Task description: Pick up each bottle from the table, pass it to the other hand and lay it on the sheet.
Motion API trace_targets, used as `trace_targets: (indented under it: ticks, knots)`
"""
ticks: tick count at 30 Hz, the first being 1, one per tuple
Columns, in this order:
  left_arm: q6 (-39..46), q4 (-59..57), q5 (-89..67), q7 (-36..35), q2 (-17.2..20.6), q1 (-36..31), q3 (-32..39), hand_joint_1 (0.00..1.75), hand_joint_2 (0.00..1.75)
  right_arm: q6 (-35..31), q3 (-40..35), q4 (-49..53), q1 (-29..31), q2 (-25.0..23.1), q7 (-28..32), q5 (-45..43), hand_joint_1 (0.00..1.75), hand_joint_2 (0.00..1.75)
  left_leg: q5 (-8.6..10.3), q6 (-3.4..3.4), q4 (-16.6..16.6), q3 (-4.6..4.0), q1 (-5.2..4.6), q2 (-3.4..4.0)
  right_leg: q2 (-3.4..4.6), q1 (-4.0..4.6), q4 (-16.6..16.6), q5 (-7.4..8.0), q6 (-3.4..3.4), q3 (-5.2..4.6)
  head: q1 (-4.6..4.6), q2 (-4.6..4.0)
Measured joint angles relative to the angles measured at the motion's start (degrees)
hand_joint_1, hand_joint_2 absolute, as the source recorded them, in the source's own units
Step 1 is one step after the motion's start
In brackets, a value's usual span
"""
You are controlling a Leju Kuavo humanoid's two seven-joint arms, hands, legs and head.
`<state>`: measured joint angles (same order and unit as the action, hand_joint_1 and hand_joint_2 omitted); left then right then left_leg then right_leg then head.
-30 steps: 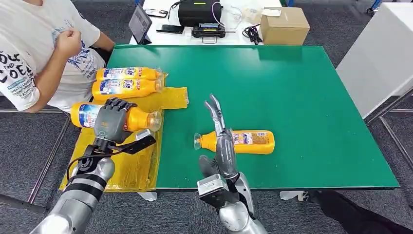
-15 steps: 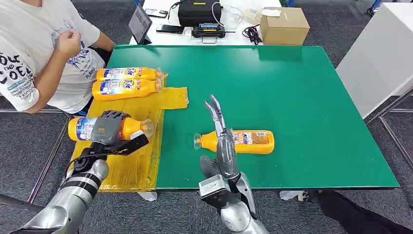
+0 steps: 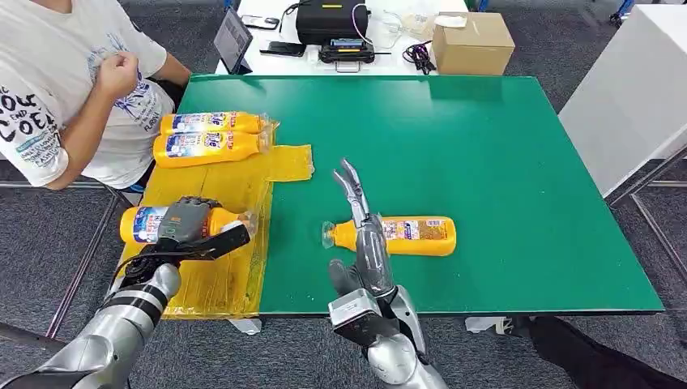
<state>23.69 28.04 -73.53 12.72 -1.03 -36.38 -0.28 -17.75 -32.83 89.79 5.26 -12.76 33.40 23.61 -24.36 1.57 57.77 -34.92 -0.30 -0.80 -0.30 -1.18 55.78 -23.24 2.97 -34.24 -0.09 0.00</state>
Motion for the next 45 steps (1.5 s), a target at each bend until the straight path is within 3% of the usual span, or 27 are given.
trace_targets:
  ticks: [8, 9, 10, 11, 12, 19, 20, 25, 34, 45]
  knots:
    - [-6.8, -2.5, -3.3, -2.5, 0.5, -2.2, -2.6, 1.71, 1.75, 1.5, 0.3, -0.2, 0.0, 0.0, 0.0, -0.3, 0.00, 0.00, 0.00, 0.00, 0.0, 0.11, 0.01, 0.01, 0.00, 0.01, 0.0, 0.00, 0.00, 0.13, 0.00, 0.00]
    - [-7.8, -2.7, -3.1, -2.5, 0.5, -2.5, -2.6, 1.40, 1.75, 1.7, 0.3, -0.2, 0.0, 0.0, 0.0, -0.3, 0.00, 0.00, 0.00, 0.00, 0.0, 0.13, 0.01, 0.00, 0.00, 0.00, 0.0, 0.00, 0.00, 0.15, -0.02, 0.00]
    - [-8.9, -2.9, -2.8, -2.5, 0.5, -2.7, -2.6, 0.94, 1.75, 1.8, 0.3, -0.3, 0.0, 0.0, 0.0, -0.3, 0.00, 0.00, 0.00, 0.00, 0.0, 0.17, 0.01, 0.00, 0.00, 0.00, 0.0, 0.00, 0.00, 0.20, -0.02, 0.00]
    - [-10.0, -3.1, -2.4, -2.3, 0.6, -2.9, -2.6, 0.12, 1.75, 1.9, 0.3, -0.4, 0.0, 0.0, 0.0, -0.4, 0.00, 0.00, -0.01, -0.01, 0.0, 0.23, 0.00, 0.01, 0.00, 0.00, 0.0, 0.00, 0.00, 0.24, -0.02, 0.00]
    - [-10.7, -3.2, -1.9, -2.1, 0.7, -3.1, -2.6, 0.00, 1.75, 1.9, 0.4, -0.5, -0.1, 0.0, 0.0, -0.4, 0.00, 0.00, -0.01, -0.01, 0.0, 0.27, 0.00, 0.01, 0.00, 0.00, 0.0, 0.00, 0.00, 0.28, -0.02, 0.00]
    - [-15.0, -4.0, 0.5, -1.6, 0.9, -3.7, -2.5, 0.00, 1.75, 2.5, 0.6, -1.3, 0.0, 0.0, 0.0, -0.6, 0.00, 0.00, -0.02, -0.01, 0.0, 0.35, 0.00, -0.01, 0.00, 0.00, 0.0, -0.01, -0.01, 0.40, -0.02, 0.00]
    - [-16.3, -4.2, 1.1, -1.6, 1.0, -3.9, -2.5, 0.00, 0.00, 2.6, 0.7, -1.4, 0.0, 0.0, 0.0, -0.7, 0.00, 0.00, -0.02, -0.01, 0.0, 0.38, 0.00, -0.01, 0.00, 0.00, 0.0, -0.01, -0.01, 0.42, -0.04, 0.00]
    - [-20.6, -4.7, 4.3, 0.1, 1.4, -4.0, -2.1, 0.00, 0.00, 3.1, 0.9, -2.2, 0.1, 0.0, 0.0, -0.9, 0.00, 0.00, -0.03, 0.00, 0.0, 0.51, 0.00, -0.04, -0.01, -0.01, 0.0, -0.02, -0.02, 0.58, -0.02, 0.00]
    - [-40.6, -5.4, 19.1, 8.7, 3.3, -4.8, 3.6, 0.00, 0.00, 4.1, 0.8, -6.5, 2.3, -0.2, 0.8, -2.5, 0.00, 0.00, -0.08, -0.05, -0.1, 1.06, 0.00, -0.15, -0.07, -0.01, 0.0, -0.12, -0.11, 1.16, -0.04, 0.00]
    - [-47.2, -5.6, 31.1, 14.6, 3.3, -2.6, 10.2, 0.00, 0.00, 4.1, 0.7, -8.9, 2.9, -0.3, 1.2, -2.9, 0.00, 0.00, -0.08, -0.05, -0.1, 1.16, -0.01, -0.12, -0.06, -0.01, 0.0, -0.11, -0.10, 1.22, -0.02, 0.00]
